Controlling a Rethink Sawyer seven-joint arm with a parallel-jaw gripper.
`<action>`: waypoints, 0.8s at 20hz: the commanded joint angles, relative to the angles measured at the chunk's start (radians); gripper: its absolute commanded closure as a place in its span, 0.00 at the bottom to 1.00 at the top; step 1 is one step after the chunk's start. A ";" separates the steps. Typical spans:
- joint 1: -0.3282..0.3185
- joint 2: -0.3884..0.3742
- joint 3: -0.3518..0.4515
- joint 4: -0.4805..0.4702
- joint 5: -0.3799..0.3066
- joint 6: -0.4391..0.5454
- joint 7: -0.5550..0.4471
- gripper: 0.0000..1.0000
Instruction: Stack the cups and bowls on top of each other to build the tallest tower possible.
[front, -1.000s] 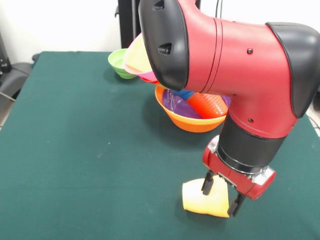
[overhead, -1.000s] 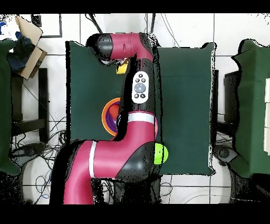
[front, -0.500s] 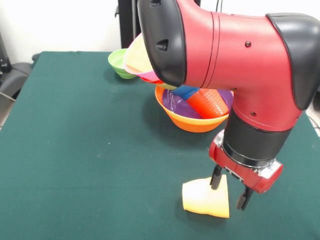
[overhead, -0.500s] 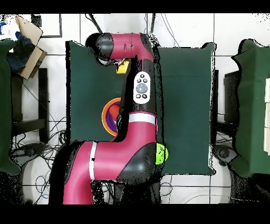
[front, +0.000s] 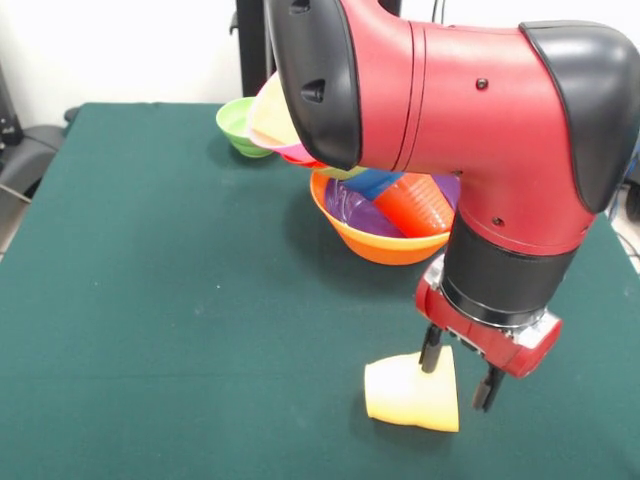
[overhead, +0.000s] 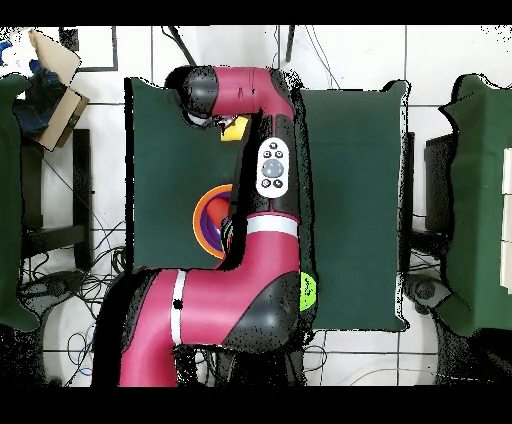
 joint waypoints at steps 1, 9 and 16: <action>0.010 -0.016 0.082 0.179 -0.039 0.030 -0.271 0.00; 0.037 0.022 0.054 0.144 -0.073 0.048 -0.238 0.00; 0.095 0.048 -0.047 0.116 -0.141 0.036 -0.134 0.00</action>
